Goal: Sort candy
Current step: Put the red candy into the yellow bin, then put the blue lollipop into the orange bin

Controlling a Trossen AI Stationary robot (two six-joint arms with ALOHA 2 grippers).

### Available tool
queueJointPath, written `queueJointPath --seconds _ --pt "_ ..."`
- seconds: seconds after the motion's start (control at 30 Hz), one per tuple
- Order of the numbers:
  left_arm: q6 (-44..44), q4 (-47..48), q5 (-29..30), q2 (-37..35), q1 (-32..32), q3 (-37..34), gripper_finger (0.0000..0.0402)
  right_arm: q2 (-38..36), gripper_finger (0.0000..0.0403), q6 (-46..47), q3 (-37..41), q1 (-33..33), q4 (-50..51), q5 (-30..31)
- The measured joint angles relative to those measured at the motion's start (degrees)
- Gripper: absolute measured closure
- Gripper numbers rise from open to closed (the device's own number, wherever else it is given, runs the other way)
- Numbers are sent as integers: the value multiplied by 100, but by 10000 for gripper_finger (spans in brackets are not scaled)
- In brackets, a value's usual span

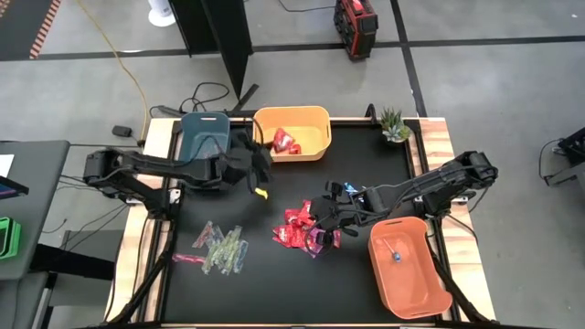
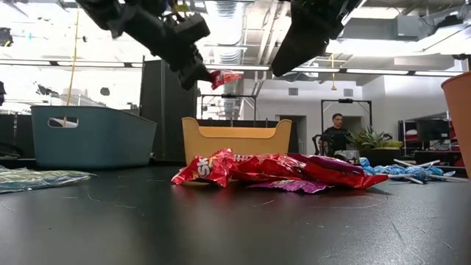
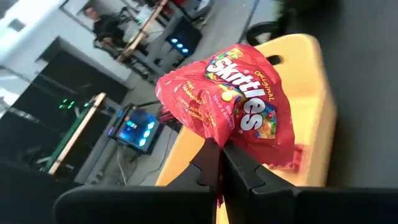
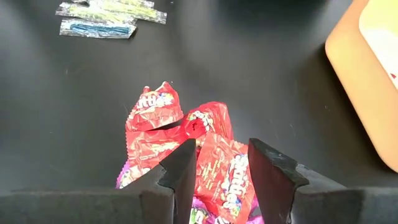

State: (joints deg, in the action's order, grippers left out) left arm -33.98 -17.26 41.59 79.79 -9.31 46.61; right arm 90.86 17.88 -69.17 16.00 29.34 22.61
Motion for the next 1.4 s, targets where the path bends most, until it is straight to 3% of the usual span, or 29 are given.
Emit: queueJointPath --seconds 0.23,0.47,0.7,0.83,0.97,1.13,1.3,1.4 --pt "542 -29 -1183 8 -1003 26 401 -3 243 5 0 123 -27 2" --pt "904 23 -2193 8 -1538 26 401 -6 243 13 -43 224 -106 2" --pt "1371 535 -2792 25 -1843 172 401 -14 243 18 -255 284 -119 2" --pt "1790 864 -2806 269 -1980 463 397 -17 243 19 -343 304 -113 2" --pt "2159 1625 -2755 621 -2045 949 354 -17 243 95 -374 363 -100 2" --pt "2247 2154 -2737 905 -2037 1342 257 -17 243 206 -374 495 44 2" --pt "2183 2300 -2763 816 -1896 1438 162 -17 243 477 -374 590 483 0" --pt "2240 2369 -2988 524 -1744 1441 139 -17 243 747 -374 611 1024 0"
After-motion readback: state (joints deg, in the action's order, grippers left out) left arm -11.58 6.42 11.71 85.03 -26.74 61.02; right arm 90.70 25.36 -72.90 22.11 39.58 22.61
